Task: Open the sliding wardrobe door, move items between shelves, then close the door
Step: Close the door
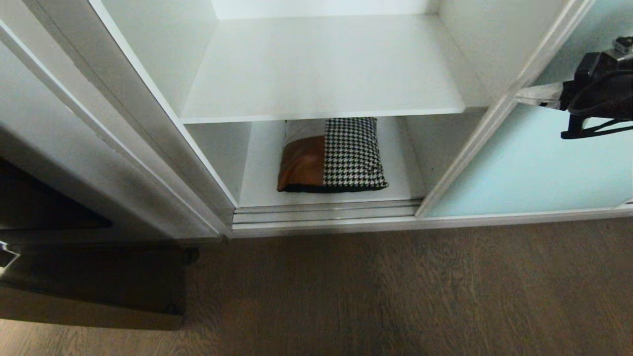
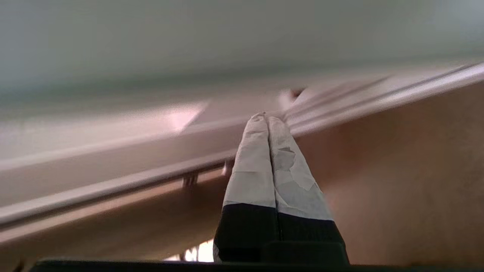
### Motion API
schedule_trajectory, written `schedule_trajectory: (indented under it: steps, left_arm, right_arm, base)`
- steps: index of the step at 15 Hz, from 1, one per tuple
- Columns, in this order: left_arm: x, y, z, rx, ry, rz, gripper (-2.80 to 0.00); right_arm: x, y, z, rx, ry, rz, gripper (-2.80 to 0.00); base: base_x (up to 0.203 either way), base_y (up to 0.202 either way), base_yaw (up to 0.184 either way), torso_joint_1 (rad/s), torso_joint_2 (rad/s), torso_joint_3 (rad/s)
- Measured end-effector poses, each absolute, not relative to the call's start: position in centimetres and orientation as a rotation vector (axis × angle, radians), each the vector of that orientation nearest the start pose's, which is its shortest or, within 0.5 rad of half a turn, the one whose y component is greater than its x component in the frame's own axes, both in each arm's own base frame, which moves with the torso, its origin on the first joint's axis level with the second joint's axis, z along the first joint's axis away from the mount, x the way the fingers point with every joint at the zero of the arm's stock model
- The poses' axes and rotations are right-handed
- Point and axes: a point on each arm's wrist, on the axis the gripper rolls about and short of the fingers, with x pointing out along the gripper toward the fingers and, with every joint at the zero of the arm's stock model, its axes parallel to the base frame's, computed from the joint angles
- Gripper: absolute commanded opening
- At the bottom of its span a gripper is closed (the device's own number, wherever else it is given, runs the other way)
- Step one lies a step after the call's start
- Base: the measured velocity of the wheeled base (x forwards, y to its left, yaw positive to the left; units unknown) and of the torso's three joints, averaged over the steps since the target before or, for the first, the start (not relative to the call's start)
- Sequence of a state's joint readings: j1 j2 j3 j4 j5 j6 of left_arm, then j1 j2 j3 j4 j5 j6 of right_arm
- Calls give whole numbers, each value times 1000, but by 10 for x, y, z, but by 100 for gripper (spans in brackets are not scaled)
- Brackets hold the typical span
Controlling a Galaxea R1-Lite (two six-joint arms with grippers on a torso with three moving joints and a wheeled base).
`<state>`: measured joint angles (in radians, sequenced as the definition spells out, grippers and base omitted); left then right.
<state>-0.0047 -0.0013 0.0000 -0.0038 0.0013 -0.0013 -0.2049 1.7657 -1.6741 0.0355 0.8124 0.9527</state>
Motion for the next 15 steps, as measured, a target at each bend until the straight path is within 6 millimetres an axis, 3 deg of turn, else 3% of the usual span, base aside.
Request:
schedule_trajectory:
  steps: [4, 6, 9, 12, 15]
  left_arm:
    - [-23, 0, 76, -1, -5, -3, -280]
    - [-23, 0, 76, -1, -5, -4, -280]
    - [-23, 0, 76, -1, -5, -3, -280]
    - [-23, 0, 76, -1, -5, -3, -280]
    - [-23, 0, 76, -1, -5, -4, -280]
  right_arm:
    - [321, 15, 338, 895, 455, 618, -280]
    - [309, 36, 341, 866, 447, 623, -280]
    - [272, 44, 353, 847, 431, 679, -280]
    - [239, 35, 364, 851, 389, 685, -280]
    - [229, 30, 368, 935, 380, 639, -280]
  base:
    - [0, 0, 0, 0, 0, 0]
    - [0, 0, 0, 0, 0, 0]
    - [0, 0, 0, 0, 0, 0]
    - [0, 0, 0, 0, 0, 0]
    - [0, 0, 0, 0, 0, 0]
